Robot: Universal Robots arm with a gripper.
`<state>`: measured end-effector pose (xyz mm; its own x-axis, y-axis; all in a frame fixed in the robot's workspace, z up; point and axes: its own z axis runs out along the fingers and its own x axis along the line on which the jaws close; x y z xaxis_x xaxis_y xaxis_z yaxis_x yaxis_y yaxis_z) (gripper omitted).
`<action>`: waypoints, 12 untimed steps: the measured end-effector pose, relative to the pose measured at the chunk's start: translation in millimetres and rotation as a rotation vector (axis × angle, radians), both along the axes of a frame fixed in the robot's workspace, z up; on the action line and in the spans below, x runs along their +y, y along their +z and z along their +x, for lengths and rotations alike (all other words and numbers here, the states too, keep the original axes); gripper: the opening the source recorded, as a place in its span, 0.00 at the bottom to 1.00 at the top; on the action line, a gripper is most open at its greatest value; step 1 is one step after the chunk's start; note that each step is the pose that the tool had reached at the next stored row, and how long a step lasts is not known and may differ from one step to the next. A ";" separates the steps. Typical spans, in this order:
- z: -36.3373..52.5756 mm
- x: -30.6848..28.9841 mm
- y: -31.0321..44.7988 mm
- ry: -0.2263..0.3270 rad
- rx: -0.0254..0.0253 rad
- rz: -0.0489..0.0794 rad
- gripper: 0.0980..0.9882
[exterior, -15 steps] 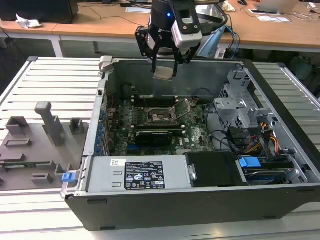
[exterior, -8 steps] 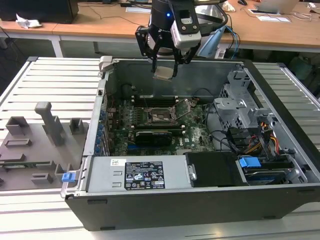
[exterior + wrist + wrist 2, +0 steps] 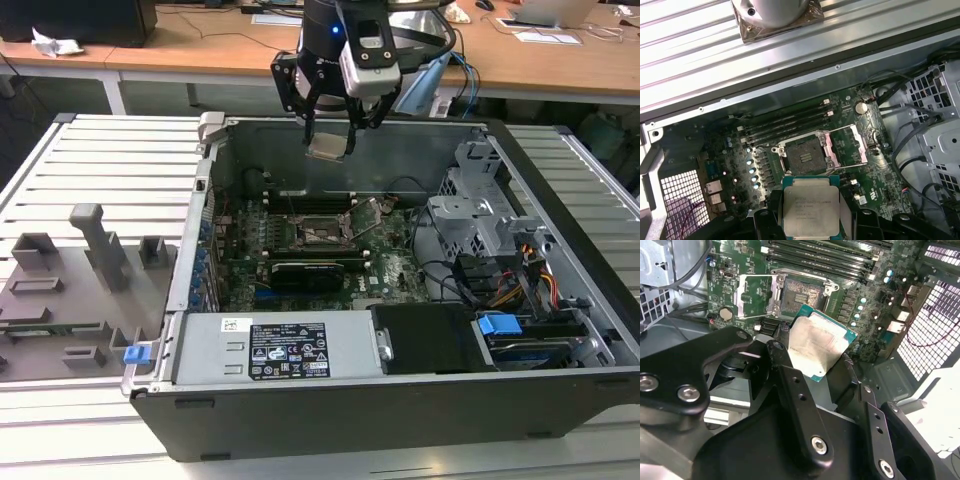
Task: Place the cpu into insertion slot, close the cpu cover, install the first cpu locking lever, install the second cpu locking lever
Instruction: 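Place the cpu into insertion slot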
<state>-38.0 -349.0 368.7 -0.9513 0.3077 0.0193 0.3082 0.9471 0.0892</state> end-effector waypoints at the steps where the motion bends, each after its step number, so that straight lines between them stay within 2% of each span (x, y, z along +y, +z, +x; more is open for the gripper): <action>1: 0.0 0.0 0.0 -0.003 0.0000 0.000 0.50; 12: 0.0 0.0 -0.4 -0.040 0.0000 0.000 0.50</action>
<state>-38.0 -349.0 368.3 -0.9383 0.3453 0.0194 0.3456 0.9341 0.0892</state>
